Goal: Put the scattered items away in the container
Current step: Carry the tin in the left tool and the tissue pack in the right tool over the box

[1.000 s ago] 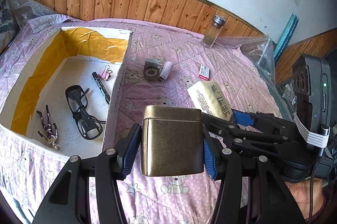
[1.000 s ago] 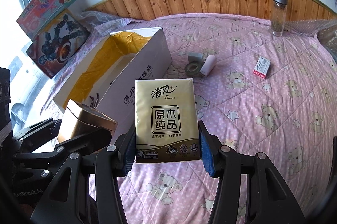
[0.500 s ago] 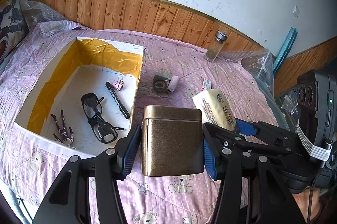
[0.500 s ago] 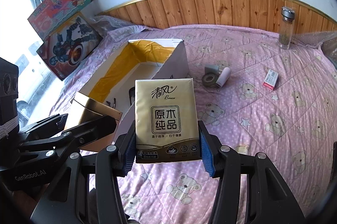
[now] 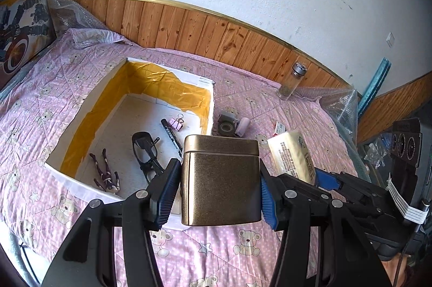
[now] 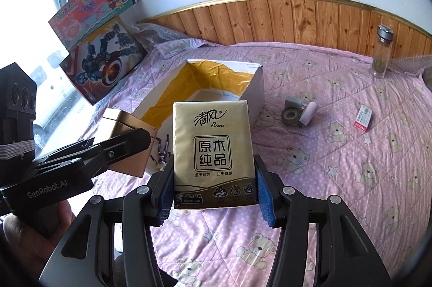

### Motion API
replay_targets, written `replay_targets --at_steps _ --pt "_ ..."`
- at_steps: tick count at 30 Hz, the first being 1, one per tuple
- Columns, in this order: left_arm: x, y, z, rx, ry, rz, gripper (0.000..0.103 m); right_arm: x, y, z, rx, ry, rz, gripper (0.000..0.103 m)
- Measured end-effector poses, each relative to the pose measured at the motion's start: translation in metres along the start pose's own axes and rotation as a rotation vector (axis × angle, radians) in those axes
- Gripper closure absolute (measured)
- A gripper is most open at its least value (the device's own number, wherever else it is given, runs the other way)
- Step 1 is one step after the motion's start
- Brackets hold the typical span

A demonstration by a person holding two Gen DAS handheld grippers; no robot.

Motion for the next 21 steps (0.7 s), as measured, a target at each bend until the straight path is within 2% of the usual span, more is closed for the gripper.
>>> replay_targets --at_steps 21 --pt "0.029 0.067 0.006 0.065 -0.03 0.067 0.048 0.03 0.042 -0.037 0.047 0.02 0.077 0.048"
Point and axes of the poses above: each gripper's, at about its wrist camera, not at the fingertips, and z roughly against the way its jaws point, y to its left, x to its top, the point moved 10 cm from there along -z, roughly the way its jaws point, and after that the axes turned 11 degrees about -x, right-handed, at the moved point
